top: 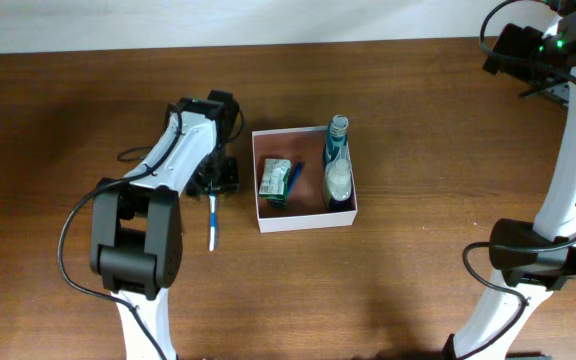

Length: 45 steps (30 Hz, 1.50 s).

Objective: Pack container
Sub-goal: 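Move the left gripper down toward the blue toothbrush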

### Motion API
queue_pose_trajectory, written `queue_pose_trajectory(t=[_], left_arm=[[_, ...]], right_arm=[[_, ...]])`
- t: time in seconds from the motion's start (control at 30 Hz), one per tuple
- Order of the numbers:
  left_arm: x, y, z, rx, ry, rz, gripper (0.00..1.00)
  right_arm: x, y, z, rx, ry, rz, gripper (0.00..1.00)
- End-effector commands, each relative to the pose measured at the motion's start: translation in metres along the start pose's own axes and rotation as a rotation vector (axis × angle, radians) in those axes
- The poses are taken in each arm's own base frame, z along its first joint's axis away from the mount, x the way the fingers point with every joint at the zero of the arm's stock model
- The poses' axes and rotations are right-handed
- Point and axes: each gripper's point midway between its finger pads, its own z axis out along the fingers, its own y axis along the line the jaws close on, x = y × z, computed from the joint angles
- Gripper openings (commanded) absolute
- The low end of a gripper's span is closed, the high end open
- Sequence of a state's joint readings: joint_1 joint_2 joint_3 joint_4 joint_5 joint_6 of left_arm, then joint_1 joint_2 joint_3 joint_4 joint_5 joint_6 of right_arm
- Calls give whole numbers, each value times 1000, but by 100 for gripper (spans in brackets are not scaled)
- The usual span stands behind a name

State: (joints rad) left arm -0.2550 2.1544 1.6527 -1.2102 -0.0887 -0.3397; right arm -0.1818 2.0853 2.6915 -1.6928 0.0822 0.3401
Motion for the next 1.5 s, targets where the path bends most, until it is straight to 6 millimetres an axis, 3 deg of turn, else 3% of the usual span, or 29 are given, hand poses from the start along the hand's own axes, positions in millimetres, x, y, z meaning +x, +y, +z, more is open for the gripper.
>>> queue_pose_trajectory(t=[0.0,0.37,0.5,0.8,0.93,1.13,1.27,1.47], left_arm=[[8,-3,14,37,25,41,54],[6,-6,40,47,-9,40,53],[13,-4,49,41,8,41,38],[20,-1,54,31,28,42,37],[28,1,60,23,54,44,22],[39,4,67,14,84,46,20],[39,4,67,13,84,46,6],[39,4,67,13,84,46,4]], right_arm=[[0,-3,-7,6,-13,8,98],[0,-3,-7,6,-13,8,99],[0,-3,-7,6,-13,8,98],[0,-3,-7,6,-13,8,98],[0,-3,-7,6,-13,8,98],[0,-3,-7,6,-13,8,98],[0,-3,-7,6,-12,8,98],[0,-3,-7,6,-13,8,98]])
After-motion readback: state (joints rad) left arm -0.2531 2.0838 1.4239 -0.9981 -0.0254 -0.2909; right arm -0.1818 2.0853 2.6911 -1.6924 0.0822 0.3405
